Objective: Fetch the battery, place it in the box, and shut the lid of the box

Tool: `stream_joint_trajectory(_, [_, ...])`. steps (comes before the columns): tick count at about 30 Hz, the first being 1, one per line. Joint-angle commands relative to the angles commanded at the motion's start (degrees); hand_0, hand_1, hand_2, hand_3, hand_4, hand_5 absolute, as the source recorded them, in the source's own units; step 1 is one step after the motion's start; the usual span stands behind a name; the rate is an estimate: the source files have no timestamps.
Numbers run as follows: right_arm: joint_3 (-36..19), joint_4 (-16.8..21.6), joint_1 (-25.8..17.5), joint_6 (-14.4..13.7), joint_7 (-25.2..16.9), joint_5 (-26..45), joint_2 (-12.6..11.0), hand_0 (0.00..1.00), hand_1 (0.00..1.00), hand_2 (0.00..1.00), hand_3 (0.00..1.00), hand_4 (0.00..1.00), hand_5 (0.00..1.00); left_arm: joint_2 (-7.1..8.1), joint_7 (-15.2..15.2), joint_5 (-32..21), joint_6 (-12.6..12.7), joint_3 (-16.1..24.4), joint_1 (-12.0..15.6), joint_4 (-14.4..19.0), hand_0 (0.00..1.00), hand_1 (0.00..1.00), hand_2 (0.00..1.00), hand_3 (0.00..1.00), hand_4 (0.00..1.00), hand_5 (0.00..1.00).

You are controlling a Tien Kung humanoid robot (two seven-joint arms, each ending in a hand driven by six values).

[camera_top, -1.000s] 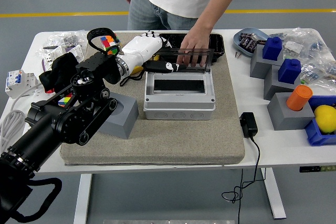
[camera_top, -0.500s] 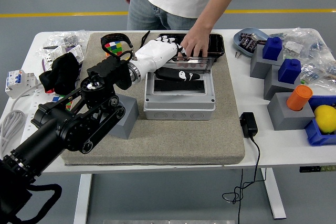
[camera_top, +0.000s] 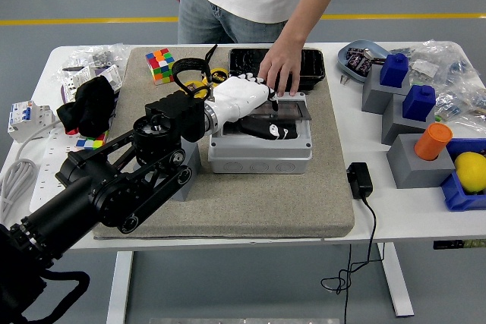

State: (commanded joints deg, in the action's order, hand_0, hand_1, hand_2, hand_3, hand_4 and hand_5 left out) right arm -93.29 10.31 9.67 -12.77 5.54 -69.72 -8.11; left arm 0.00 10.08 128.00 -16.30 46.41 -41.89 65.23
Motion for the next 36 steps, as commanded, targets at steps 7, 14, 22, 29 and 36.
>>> stream_joint_trajectory(7, [-0.4,0.0,0.0,0.0,0.0,-0.2,0.1,0.856,0.803,0.781,0.798,0.998,0.998,0.0,-2.3,-0.4,2.1,-0.7,0.6,1.2,0.998,0.903,0.795,0.688,0.998,0.998])
stream_joint_trajectory(14, [-0.7,0.0,0.0,-0.1,-0.1,-0.2,0.3,0.857,0.803,0.781,0.797,0.998,0.998,0.0,-5.3,-1.3,5.1,6.5,3.0,7.6,0.998,0.896,0.794,0.705,0.998,0.998])
stream_joint_trajectory(22, [-1.2,0.0,-0.3,0.1,-0.1,-0.4,0.6,0.857,0.803,0.781,0.797,0.998,0.998,0.0,-5.7,-20.0,-4.8,15.7,7.1,17.5,0.93,0.848,0.778,0.718,0.998,0.998])
stream_joint_trajectory(29, [-1.4,0.0,-0.4,0.1,0.0,-0.5,0.5,0.857,0.803,0.78,0.797,0.998,0.998,0.0,-6.7,-36.7,-12.6,25.4,9.9,18.9,0.875,0.824,0.775,0.724,0.998,0.998])
stream_joint_trajectory(36, [-1.1,0.0,-0.3,0.2,-0.1,-0.2,0.7,0.856,0.802,0.781,0.796,0.998,0.998,0.0,-9.7,-53.9,-8.2,33.7,14.8,17.5,0.866,0.866,0.823,0.806,0.998,0.998])
